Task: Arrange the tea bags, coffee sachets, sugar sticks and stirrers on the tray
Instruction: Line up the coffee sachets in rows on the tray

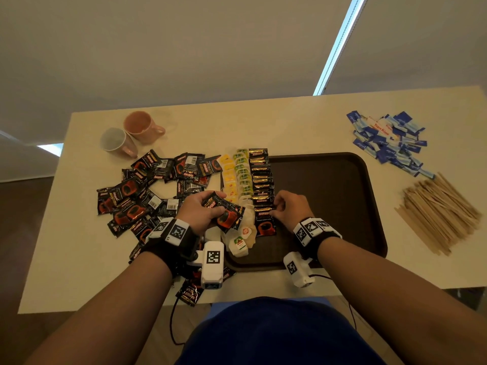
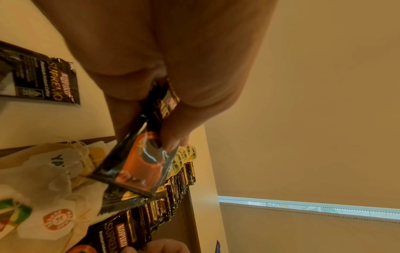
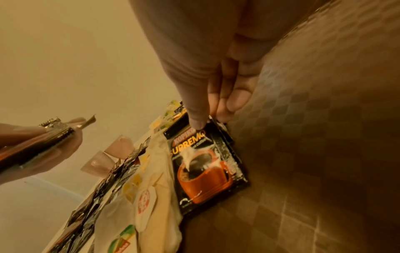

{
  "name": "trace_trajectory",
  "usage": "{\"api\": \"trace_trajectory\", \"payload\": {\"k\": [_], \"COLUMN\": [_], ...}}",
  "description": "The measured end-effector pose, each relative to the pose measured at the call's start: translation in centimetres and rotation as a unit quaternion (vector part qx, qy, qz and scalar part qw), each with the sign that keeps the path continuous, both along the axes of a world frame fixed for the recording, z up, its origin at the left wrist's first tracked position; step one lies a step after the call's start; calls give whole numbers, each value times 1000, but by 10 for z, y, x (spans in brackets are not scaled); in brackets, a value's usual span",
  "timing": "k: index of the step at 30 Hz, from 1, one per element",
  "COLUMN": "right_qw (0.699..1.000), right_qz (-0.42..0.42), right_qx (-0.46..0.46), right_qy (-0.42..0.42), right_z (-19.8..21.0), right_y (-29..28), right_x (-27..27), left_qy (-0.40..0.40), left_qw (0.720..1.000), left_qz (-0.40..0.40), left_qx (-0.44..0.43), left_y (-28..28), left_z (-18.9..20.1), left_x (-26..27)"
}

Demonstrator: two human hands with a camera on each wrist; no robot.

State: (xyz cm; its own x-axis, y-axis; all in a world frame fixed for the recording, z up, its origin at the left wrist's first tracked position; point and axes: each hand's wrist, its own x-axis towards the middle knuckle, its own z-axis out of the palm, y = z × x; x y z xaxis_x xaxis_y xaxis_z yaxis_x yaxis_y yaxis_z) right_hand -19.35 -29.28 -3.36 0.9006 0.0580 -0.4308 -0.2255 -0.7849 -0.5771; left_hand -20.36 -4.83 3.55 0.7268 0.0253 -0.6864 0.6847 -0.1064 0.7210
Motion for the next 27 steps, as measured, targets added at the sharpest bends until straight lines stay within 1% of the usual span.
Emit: {"api": "trace_trajectory", "payload": {"k": [10,13,15,17,21,23,25,27], "right_qw": [1000,998,993,987,981,977,974,970], "right_qz": [-24,-21,-14,0,38,40,12,-41], "right_qx": [12,28,62,107,175,199,219,237], "right_qy": [-5,-61,-104,-116,-78,-60,-50,-36], "right_z": [6,17,28,40,54,56,55,53], "right_y": [-7,-3,3,13,32,39,41,38], "right_x": [1,1,2,4,10,12,12,12], "left_qy": [5,5,7,7,3,-3,-1,5], "left_qw": [1000,999,999,999,998,998,997,993], "left_qz": [16,24,36,42,30,24,32,52], "left_qx": [-16,-22,-29,-31,-48,-50,-70,-102], "left_y": [-4,-7,-9,-11,-15,-17,-18,-18], "left_z": [-2,-1,0,2,7,9,10,8], "left_x": [4,6,7,8,5,4,4,3]}}
